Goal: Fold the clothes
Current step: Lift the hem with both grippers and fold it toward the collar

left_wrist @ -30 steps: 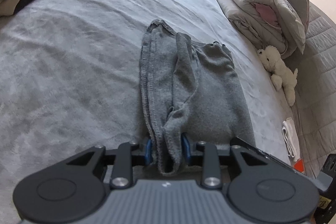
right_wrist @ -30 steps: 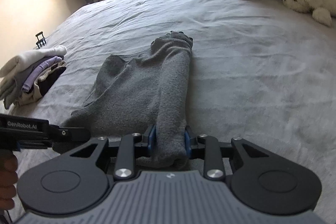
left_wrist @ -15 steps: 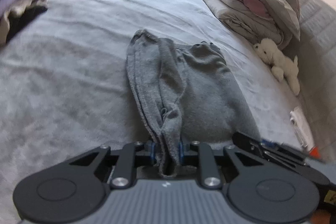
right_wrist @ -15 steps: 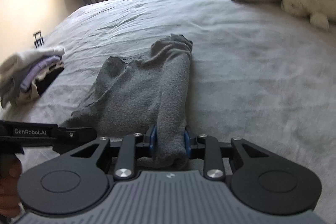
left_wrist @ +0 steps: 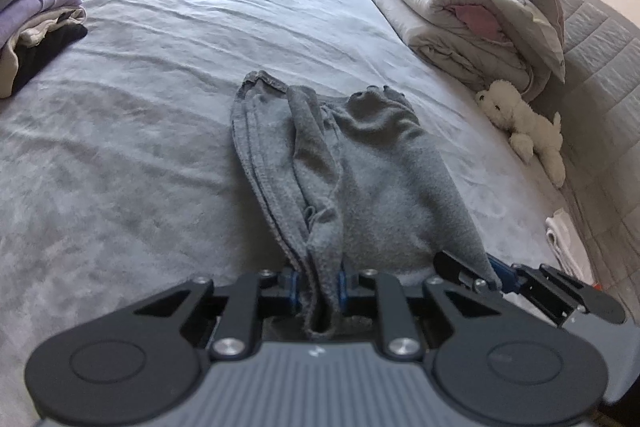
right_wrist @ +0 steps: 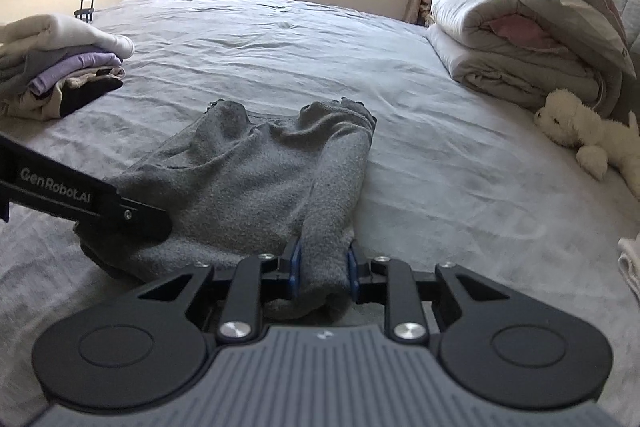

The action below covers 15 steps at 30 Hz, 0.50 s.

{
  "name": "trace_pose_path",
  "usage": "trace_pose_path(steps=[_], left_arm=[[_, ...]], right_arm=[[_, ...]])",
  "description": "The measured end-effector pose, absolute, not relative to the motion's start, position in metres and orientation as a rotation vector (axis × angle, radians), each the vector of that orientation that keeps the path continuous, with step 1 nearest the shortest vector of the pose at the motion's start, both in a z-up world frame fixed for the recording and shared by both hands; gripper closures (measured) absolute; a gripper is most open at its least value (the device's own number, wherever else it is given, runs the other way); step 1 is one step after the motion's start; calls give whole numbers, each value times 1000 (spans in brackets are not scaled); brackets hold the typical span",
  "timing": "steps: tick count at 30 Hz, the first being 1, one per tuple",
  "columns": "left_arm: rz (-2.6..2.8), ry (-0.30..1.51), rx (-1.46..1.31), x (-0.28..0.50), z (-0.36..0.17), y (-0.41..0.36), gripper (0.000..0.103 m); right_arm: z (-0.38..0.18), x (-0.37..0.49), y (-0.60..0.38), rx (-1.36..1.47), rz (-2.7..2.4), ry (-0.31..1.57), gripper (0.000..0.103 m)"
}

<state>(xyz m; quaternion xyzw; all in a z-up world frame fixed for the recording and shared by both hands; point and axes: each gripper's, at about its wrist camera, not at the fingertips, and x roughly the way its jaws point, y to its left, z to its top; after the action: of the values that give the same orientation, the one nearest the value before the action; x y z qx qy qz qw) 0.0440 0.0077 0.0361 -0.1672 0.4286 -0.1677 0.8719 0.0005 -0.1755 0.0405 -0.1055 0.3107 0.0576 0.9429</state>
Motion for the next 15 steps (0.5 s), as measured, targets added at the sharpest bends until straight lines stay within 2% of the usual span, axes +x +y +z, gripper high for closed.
trace_pose_path(steps=[8,15], left_arm=[[-386,808,-272,28,53,-7,86],[-381,833,-259,31,48,-12,86]], right_arm=[[48,-9,-167,-331,84,530,79],[47,-3,-172,-303,78,559,79]])
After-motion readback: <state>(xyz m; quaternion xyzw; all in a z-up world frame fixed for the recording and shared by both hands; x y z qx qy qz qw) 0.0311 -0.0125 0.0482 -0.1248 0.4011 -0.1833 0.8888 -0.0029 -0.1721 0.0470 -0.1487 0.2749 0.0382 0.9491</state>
